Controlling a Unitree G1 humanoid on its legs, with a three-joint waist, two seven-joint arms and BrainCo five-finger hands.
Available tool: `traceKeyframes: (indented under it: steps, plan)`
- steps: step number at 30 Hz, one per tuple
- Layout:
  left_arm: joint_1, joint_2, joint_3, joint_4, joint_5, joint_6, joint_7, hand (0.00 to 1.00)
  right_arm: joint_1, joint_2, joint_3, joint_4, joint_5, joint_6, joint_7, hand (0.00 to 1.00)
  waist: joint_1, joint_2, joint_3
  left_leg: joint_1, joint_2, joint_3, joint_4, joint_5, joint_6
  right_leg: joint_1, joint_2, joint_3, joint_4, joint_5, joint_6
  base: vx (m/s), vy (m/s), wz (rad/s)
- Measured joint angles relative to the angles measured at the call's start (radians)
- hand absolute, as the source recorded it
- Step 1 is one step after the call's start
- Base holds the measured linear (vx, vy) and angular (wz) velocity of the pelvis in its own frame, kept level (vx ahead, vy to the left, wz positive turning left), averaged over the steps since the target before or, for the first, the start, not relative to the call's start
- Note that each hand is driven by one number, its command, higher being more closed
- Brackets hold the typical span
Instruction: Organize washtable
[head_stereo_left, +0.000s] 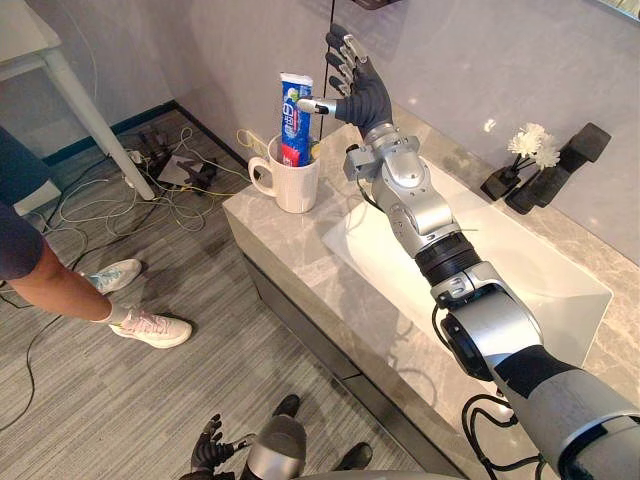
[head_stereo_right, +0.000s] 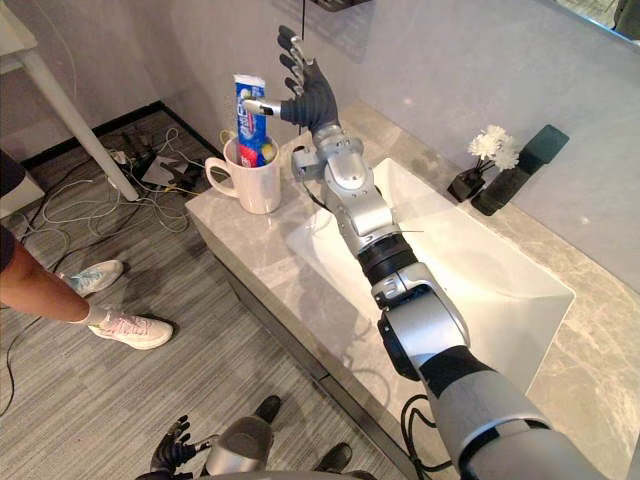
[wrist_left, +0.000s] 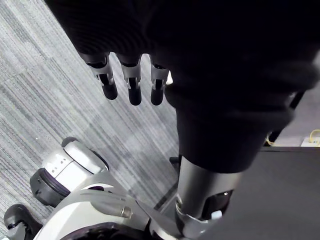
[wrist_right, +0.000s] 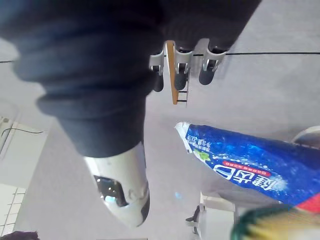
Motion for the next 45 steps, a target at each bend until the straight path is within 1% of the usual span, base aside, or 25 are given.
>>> traceKeyframes:
  steps: [6, 8, 10, 12, 14, 16, 18, 20, 22, 23, 25, 26, 27, 29, 31, 33, 34, 36, 38, 39, 40, 41, 42, 44, 45]
  plan:
    - [0.0, 0.001, 0.0, 0.004, 0.0, 0.0, 0.0, 0.0, 0.0, -0.002, 0.0, 0.0, -0.003, 0.0, 0.0, 0.0, -0.007, 0.0, 0.0, 0.001, 0.0, 0.0, -0.002, 0.001, -0.001, 0.0, 0.0, -0.001, 0.0, 0.0, 0.0, 0.0, 0.0, 0.0]
    - [0.0, 0.003, 0.001, 0.009, -0.001, 0.0, 0.0, 0.0, 0.002, -0.003, 0.003, -0.02, -0.026, 0.001, 0.0, 0.0, -0.02, 0.0, -0.001, 0.002, 0.0, 0.001, -0.002, 0.001, -0.001, 0.0, 0.0, -0.001, 0.001, 0.0, 0.0, 0.0, 0.01, -0.02]
    - [0.0, 0.005, 0.0, 0.01, -0.002, 0.001, 0.0, 0.0, 0.018, -0.015, 0.009, -0.082, -0.052, 0.001, 0.001, 0.0, -0.027, 0.0, -0.001, 0.006, 0.001, 0.007, -0.003, 0.001, -0.001, 0.001, -0.001, 0.006, 0.002, 0.0, 0.0, 0.0, 0.022, -0.07]
    - [0.0, 0.005, 0.0, 0.03, -0.01, 0.002, 0.001, 0.0, 0.065, -0.039, 0.012, -0.168, -0.071, -0.001, 0.002, 0.0, -0.037, 0.0, -0.023, 0.007, 0.0, 0.012, -0.007, 0.001, -0.001, -0.002, -0.003, 0.009, 0.002, 0.0, 0.001, 0.01, 0.02, -0.05]
    - [0.002, 0.005, 0.0, 0.055, -0.01, 0.004, 0.001, 0.0, 0.148, -0.074, 0.032, -0.27, -0.092, -0.003, 0.003, 0.0, -0.051, 0.002, -0.053, 0.012, -0.001, 0.027, -0.012, 0.001, -0.001, -0.003, -0.007, 0.019, 0.002, 0.0, 0.001, 0.04, 0.034, -0.15]
    - [0.001, 0.002, 0.0, 0.058, -0.01, 0.003, 0.001, 0.0, 0.223, -0.108, 0.039, -0.357, -0.117, -0.006, 0.011, 0.0, -0.059, 0.006, -0.061, 0.023, 0.0, 0.044, -0.012, 0.001, -0.001, -0.002, -0.009, 0.035, 0.007, 0.0, 0.002, 0.01, 0.033, -0.23]
    - [0.001, 0.002, 0.001, 0.067, -0.01, 0.002, 0.001, 0.0, 0.307, -0.14, 0.041, -0.444, -0.155, -0.009, 0.022, 0.0, -0.085, 0.012, -0.065, 0.032, 0.004, 0.056, -0.014, 0.001, -0.001, -0.002, -0.008, 0.047, 0.013, 0.0, 0.001, -0.03, 0.02, -0.17]
    - [0.001, 0.003, 0.002, 0.077, -0.01, 0.002, 0.002, 0.0, 0.37, -0.167, 0.041, -0.506, -0.178, -0.012, 0.024, 0.0, -0.104, 0.015, -0.068, 0.043, 0.008, 0.07, -0.02, 0.001, 0.0, -0.002, -0.007, 0.062, 0.018, 0.0, 0.001, -0.03, 0.02, -0.2]
    - [0.0, 0.002, 0.002, 0.078, -0.009, 0.002, 0.002, 0.0, 0.446, -0.214, 0.037, -0.597, -0.209, -0.027, 0.033, 0.0, -0.109, 0.016, -0.071, 0.058, 0.014, 0.09, -0.035, 0.004, 0.004, -0.003, -0.005, 0.078, 0.02, 0.001, 0.001, -0.02, 0.016, -0.25]
    - [0.0, 0.002, 0.003, 0.078, -0.008, 0.001, 0.002, 0.0, 0.5, -0.245, 0.029, -0.666, -0.23, -0.04, 0.046, 0.0, -0.121, 0.014, -0.072, 0.064, 0.015, 0.094, -0.04, 0.005, 0.006, -0.003, -0.005, 0.084, 0.021, 0.001, 0.001, -0.02, 0.016, -0.19]
    - [0.0, 0.002, 0.009, 0.083, -0.006, 0.001, 0.001, 0.0, 0.565, -0.279, 0.002, -0.756, -0.256, -0.054, 0.057, 0.0, -0.137, 0.013, -0.073, 0.075, 0.017, 0.107, -0.047, 0.006, 0.008, -0.004, -0.005, 0.099, 0.027, 0.001, 0.001, 0.0, 0.022, -0.19]
    - [0.0, 0.001, 0.013, 0.083, 0.001, 0.001, 0.0, 0.0, 0.599, -0.292, -0.04, -0.8, -0.273, -0.071, 0.063, 0.0, -0.153, 0.013, -0.073, 0.081, 0.017, 0.113, -0.048, 0.006, 0.008, -0.004, -0.007, 0.106, 0.032, 0.001, 0.001, 0.0, 0.029, -0.19]
    - [0.0, 0.001, 0.017, 0.083, 0.004, 0.001, -0.001, 0.0, 0.616, -0.299, -0.068, -0.823, -0.279, -0.076, 0.063, 0.0, -0.16, 0.013, -0.073, 0.084, 0.017, 0.115, -0.049, 0.006, 0.008, -0.004, -0.007, 0.109, 0.033, 0.001, 0.001, 0.0, 0.029, -0.19]
    - [-0.002, -0.002, 0.021, 0.088, 0.006, 0.0, -0.002, 0.0, 0.687, -0.332, -0.202, -0.908, -0.299, -0.104, 0.06, 0.0, -0.174, 0.01, -0.078, 0.094, 0.017, 0.136, -0.051, 0.004, 0.01, -0.005, -0.007, 0.127, 0.033, 0.003, 0.002, 0.0, 0.031, -0.22]
    - [-0.002, -0.002, 0.023, 0.1, 0.009, -0.001, -0.002, 0.0, 0.72, -0.348, -0.283, -0.952, -0.307, -0.117, 0.054, 0.0, -0.196, 0.009, -0.084, 0.101, 0.018, 0.145, -0.055, 0.004, 0.01, -0.005, -0.007, 0.137, 0.031, 0.007, 0.003, 0.01, 0.023, -0.2]
    - [-0.003, -0.004, 0.024, 0.117, 0.017, -0.001, -0.004, 0.0, 0.772, -0.356, -0.414, -1.038, -0.316, -0.136, 0.041, 0.0, -0.22, 0.014, -0.099, 0.121, 0.021, 0.177, -0.068, 0.002, 0.013, -0.003, -0.002, 0.17, 0.018, 0.018, 0.003, 0.01, 0.027, -0.42]
    - [-0.003, -0.005, 0.024, 0.118, 0.026, -0.001, -0.005, 0.0, 0.787, -0.357, -0.453, -1.058, -0.317, -0.145, 0.038, 0.0, -0.223, 0.016, -0.102, 0.125, 0.022, 0.189, -0.067, -0.001, 0.018, 0.0, 0.001, 0.181, 0.009, 0.025, 0.003, 0.01, 0.029, -0.46]
    - [-0.003, -0.004, 0.024, 0.126, 0.045, 0.0, -0.025, 0.0, 0.839, -0.359, -0.611, -1.103, -0.317, -0.168, 0.014, 0.0, -0.253, 0.021, -0.115, 0.14, 0.022, 0.221, -0.068, -0.007, 0.026, 0.01, 0.006, 0.212, -0.016, 0.043, 0.005, 0.0, 0.033, -0.43]
    - [-0.001, -0.004, 0.023, 0.141, 0.045, 0.0, -0.028, 0.0, 0.872, -0.359, -0.709, -1.104, -0.317, -0.18, -0.008, 0.0, -0.271, 0.024, -0.127, 0.147, 0.023, 0.246, -0.069, -0.012, 0.031, 0.009, 0.009, 0.235, -0.027, 0.053, 0.005, -0.01, 0.037, -0.43]
    - [-0.002, -0.005, 0.023, 0.147, 0.045, 0.0, -0.032, 0.0, 0.904, -0.359, -0.786, -1.104, -0.318, -0.185, -0.033, 0.0, -0.278, 0.029, -0.129, 0.156, 0.023, 0.264, -0.068, -0.017, 0.035, 0.009, 0.01, 0.258, -0.034, 0.059, 0.005, -0.01, 0.041, -0.58]
    - [-0.001, -0.007, 0.023, 0.148, 0.045, 0.0, -0.038, 0.0, 0.936, -0.359, -0.856, -1.097, -0.318, -0.189, -0.056, 0.0, -0.294, 0.034, -0.135, 0.161, 0.023, 0.284, -0.068, -0.021, 0.038, 0.008, 0.011, 0.274, -0.039, 0.065, 0.006, -0.02, 0.046, -0.51]
    - [-0.001, -0.009, 0.023, 0.148, 0.045, 0.0, -0.043, 0.0, 0.954, -0.359, -0.887, -1.092, -0.317, -0.191, -0.068, 0.0, -0.301, 0.039, -0.139, 0.163, 0.023, 0.293, -0.068, -0.023, 0.039, 0.007, 0.011, 0.282, -0.039, 0.067, 0.007, -0.02, 0.04, -0.42]
    - [-0.001, -0.012, 0.023, 0.157, 0.044, -0.001, -0.045, 0.0, 0.991, -0.352, -0.947, -1.079, -0.309, -0.199, -0.088, 0.0, -0.319, 0.046, -0.142, 0.171, 0.022, 0.308, -0.068, -0.026, 0.041, 0.006, 0.011, 0.298, -0.04, 0.07, 0.009, -0.02, 0.049, -0.39]
    - [-0.001, -0.016, 0.023, 0.163, 0.043, -0.001, -0.046, 0.0, 1.077, -0.312, -1.035, -1.024, -0.303, -0.201, -0.122, 0.0, -0.33, 0.056, -0.155, 0.185, 0.022, 0.336, -0.071, -0.033, 0.042, 0.002, 0.013, 0.327, -0.041, 0.073, 0.011, -0.01, 0.039, -0.49]
    - [-0.001, -0.019, 0.023, 0.165, 0.043, -0.001, -0.046, 0.0, 1.13, -0.274, -1.071, -0.979, -0.302, -0.199, -0.143, 0.0, -0.342, 0.057, -0.16, 0.187, 0.022, 0.35, -0.071, -0.037, 0.043, 0.001, 0.015, 0.339, -0.043, 0.076, 0.01, -0.03, 0.029, -0.38]
